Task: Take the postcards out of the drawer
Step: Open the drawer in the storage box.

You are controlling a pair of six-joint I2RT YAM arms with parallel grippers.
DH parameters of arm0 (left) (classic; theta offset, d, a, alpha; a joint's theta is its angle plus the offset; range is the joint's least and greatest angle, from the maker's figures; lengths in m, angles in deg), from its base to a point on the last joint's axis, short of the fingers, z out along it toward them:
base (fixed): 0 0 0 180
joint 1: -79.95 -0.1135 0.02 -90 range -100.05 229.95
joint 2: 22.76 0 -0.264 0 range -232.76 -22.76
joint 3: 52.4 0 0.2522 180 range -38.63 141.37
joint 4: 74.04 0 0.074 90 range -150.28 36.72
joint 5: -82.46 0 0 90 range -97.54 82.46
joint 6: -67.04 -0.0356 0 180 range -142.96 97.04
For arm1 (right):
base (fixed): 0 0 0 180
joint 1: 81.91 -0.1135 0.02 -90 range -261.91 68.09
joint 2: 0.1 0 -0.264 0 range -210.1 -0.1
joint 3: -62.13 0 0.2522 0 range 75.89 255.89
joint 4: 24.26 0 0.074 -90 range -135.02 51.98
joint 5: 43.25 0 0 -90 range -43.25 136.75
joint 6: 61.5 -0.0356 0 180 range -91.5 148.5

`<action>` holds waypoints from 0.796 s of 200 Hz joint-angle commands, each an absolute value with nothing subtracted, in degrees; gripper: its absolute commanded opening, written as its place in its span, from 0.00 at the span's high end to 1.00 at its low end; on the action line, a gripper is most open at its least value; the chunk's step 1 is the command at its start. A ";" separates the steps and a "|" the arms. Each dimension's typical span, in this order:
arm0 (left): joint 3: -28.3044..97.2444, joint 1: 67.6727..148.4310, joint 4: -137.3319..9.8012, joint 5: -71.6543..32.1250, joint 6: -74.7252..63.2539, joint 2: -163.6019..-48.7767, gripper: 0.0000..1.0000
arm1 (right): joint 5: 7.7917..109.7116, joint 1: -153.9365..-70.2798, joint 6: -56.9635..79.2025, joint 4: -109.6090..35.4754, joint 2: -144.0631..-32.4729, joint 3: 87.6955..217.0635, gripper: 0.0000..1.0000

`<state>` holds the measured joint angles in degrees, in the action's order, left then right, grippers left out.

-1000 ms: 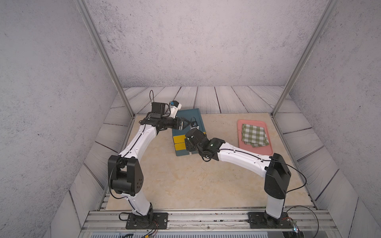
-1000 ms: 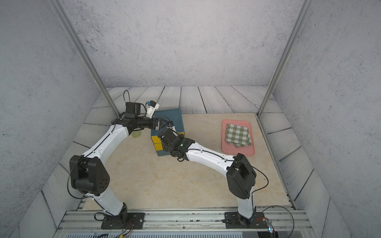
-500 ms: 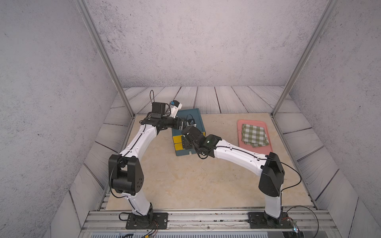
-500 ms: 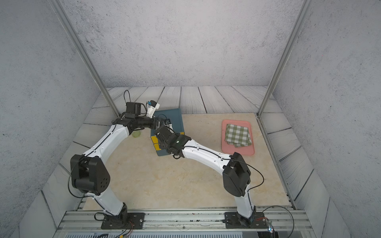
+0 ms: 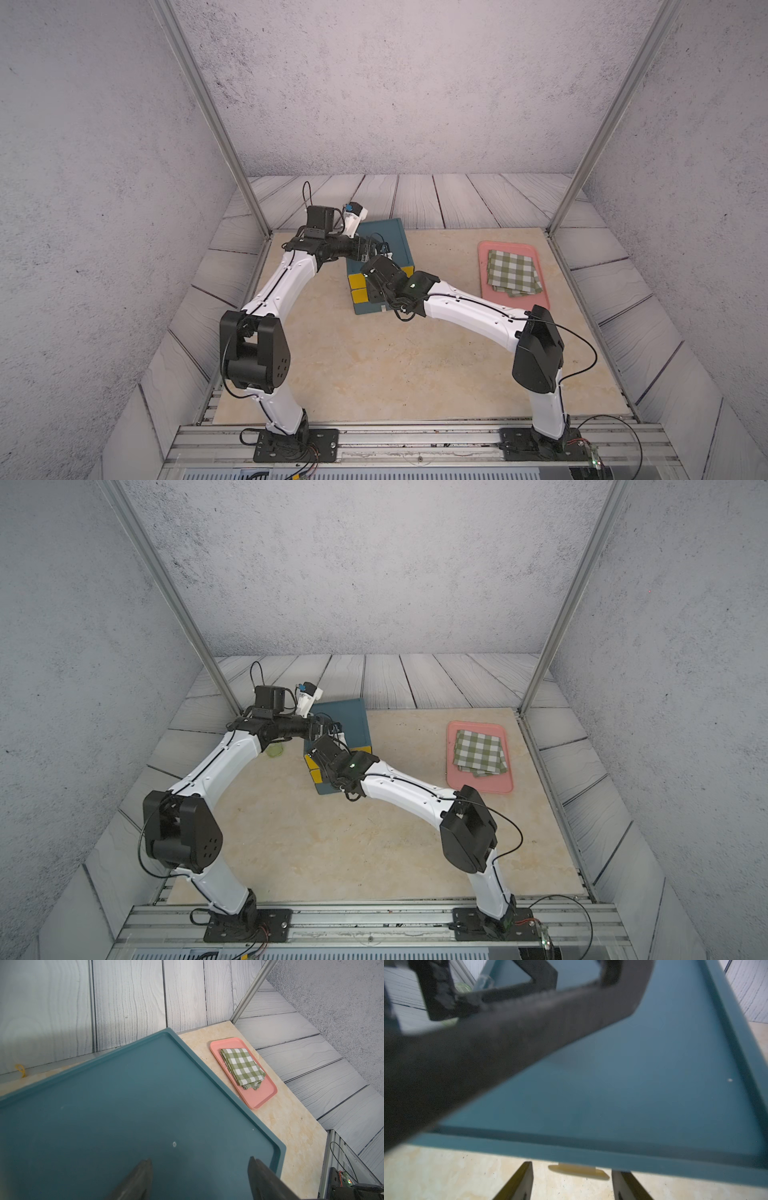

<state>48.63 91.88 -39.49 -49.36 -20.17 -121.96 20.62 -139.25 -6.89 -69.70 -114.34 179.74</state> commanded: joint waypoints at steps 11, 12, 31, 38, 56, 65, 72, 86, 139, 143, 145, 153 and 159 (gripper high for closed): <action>47.72 92.17 -35.49 -48.93 -20.06 -124.47 0.21 | 18.34 -139.32 -6.60 -70.21 -116.82 181.18 0.41; 47.70 92.17 -35.50 -48.93 -20.01 -124.51 0.21 | 18.35 -139.26 -6.58 -70.24 -116.82 181.18 0.42; 47.63 92.17 -35.76 -49.52 -19.47 -124.30 0.21 | 18.02 -139.30 -6.31 -70.62 -117.42 181.89 0.46; 47.52 92.20 -35.97 -49.63 -19.27 -124.14 0.21 | 17.79 -139.30 -6.37 -70.80 -117.70 182.17 0.47; 47.40 92.26 -36.05 -49.64 -19.18 -123.95 0.21 | 17.53 -139.24 -6.39 -70.63 -117.88 182.47 0.49; 47.32 92.26 -36.04 -49.64 -19.18 -123.88 0.21 | 17.57 -139.28 -6.52 -70.80 -118.13 182.82 0.51; 47.32 92.26 -36.03 -49.64 -19.26 -123.85 0.21 | 17.70 -139.35 -6.58 -71.02 -118.34 183.15 0.52; 47.24 92.26 -36.07 -49.64 -19.19 -123.79 0.21 | 18.07 -139.33 -6.82 -71.35 -118.71 183.97 0.53; 47.10 92.35 -36.03 -49.71 -19.09 -123.72 0.21 | 17.16 -139.58 -6.74 -72.90 -119.72 186.43 0.56; 47.10 92.35 -36.06 -49.79 -19.09 -123.74 0.20 | 17.01 -139.69 -6.74 -72.95 -119.72 186.44 0.56; 47.03 92.35 -36.03 -49.81 -19.09 -123.68 0.20 | 16.97 -139.64 -6.85 -73.01 -119.72 186.41 0.57; 46.98 92.35 -36.03 -49.77 -19.09 -123.50 0.20 | 16.72 -139.58 -6.86 -73.09 -119.64 186.29 0.58; 46.89 92.35 -36.17 -49.81 -19.09 -123.54 0.20 | 16.49 -139.65 -6.88 -73.13 -119.55 186.26 0.59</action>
<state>48.61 91.96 -39.99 -49.25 -20.08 -122.02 17.87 -139.53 -6.92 -74.01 -117.57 184.64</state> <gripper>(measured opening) 0.795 0.428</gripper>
